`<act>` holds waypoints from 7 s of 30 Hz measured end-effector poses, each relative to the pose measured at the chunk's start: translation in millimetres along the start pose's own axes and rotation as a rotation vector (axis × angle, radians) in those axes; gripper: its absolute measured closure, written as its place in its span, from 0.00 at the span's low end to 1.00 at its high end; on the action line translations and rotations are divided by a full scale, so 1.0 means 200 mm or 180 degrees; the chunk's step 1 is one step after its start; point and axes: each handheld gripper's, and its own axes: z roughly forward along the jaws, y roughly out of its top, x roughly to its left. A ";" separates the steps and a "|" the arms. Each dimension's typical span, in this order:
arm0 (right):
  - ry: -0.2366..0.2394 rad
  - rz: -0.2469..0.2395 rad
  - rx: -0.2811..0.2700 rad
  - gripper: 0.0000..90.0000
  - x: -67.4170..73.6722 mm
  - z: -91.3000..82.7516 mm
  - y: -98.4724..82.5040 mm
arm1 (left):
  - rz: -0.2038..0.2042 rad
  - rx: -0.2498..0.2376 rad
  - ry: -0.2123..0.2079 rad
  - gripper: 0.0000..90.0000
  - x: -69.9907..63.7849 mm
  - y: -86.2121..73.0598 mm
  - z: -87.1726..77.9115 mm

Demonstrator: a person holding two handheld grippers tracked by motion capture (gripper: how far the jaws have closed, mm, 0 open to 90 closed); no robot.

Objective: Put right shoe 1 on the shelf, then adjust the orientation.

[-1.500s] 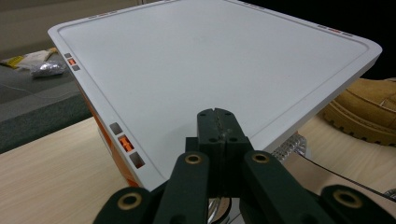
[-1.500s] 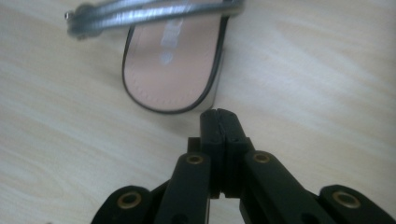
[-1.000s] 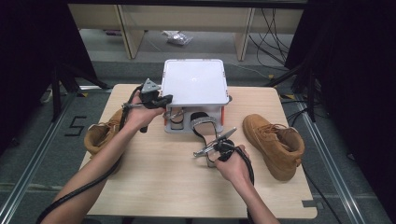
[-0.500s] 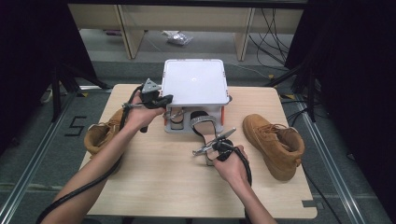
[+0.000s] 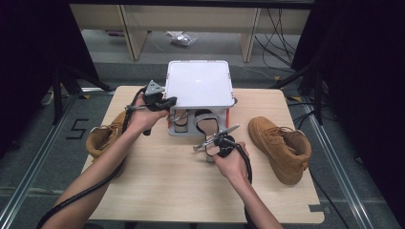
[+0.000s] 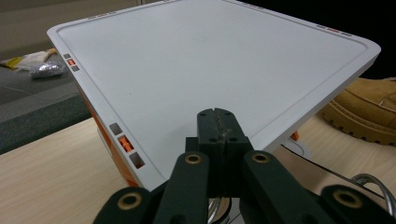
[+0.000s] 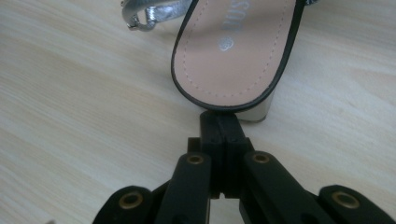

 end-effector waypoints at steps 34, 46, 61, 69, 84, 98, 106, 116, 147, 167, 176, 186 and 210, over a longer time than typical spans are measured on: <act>0.0008 0.0129 -0.0448 1.00 0.03 0.03 0.26 | 0.0017 -0.0004 -0.0011 1.00 0.00 0.00 0.00; -0.0034 0.0216 -0.0538 1.00 -0.01 0.03 0.25 | 0.0012 -0.0007 -0.0013 1.00 0.00 0.00 0.00; -0.0060 0.0233 -0.0578 1.00 -0.02 0.09 0.27 | 0.0039 -0.0007 -0.0010 1.00 0.00 0.00 0.00; -0.0119 0.0240 -0.0699 1.00 -0.03 0.09 0.29 | 0.0040 -0.0005 -0.0017 1.00 0.00 0.00 0.00; -0.0204 0.0229 -0.0819 1.00 -0.03 0.15 0.35 | 0.0032 -0.0006 -0.0020 1.00 0.00 0.00 0.00; -0.0242 0.0259 -0.0880 1.00 -0.04 0.18 0.37 | 0.0059 0.0000 -0.0012 1.00 0.00 0.00 0.00; -0.0267 0.0248 -0.0898 1.00 -0.03 0.20 0.38 | 0.0057 -0.0007 -0.0015 1.00 0.00 0.00 0.00; -0.0267 0.0259 -0.0938 1.00 -0.03 0.20 0.37 | 0.0059 -0.0007 -0.0012 1.00 0.00 0.00 0.00; -0.0294 0.0073 -0.1152 0.98 -0.04 0.24 0.38 | 0.0072 -0.0017 -0.0010 1.00 0.00 0.00 0.00; -0.0119 -0.0108 -0.1117 0.61 -0.10 0.09 0.23 | 0.0104 -0.0009 -0.0030 0.85 0.03 0.02 -0.02; -0.0136 -0.0109 -0.1113 0.58 -0.14 0.01 0.12 | 0.0043 -0.0020 0.0008 0.75 0.08 0.00 -0.16; -0.0082 -0.0112 -0.1198 0.58 -0.17 -0.09 -0.01 | -0.0049 0.0003 0.0125 0.70 0.16 -0.07 -0.39; -0.0100 -0.0121 -0.1323 0.57 -0.26 -0.13 -0.19 | -0.0282 0.0061 0.0395 0.67 0.29 -0.19 -0.64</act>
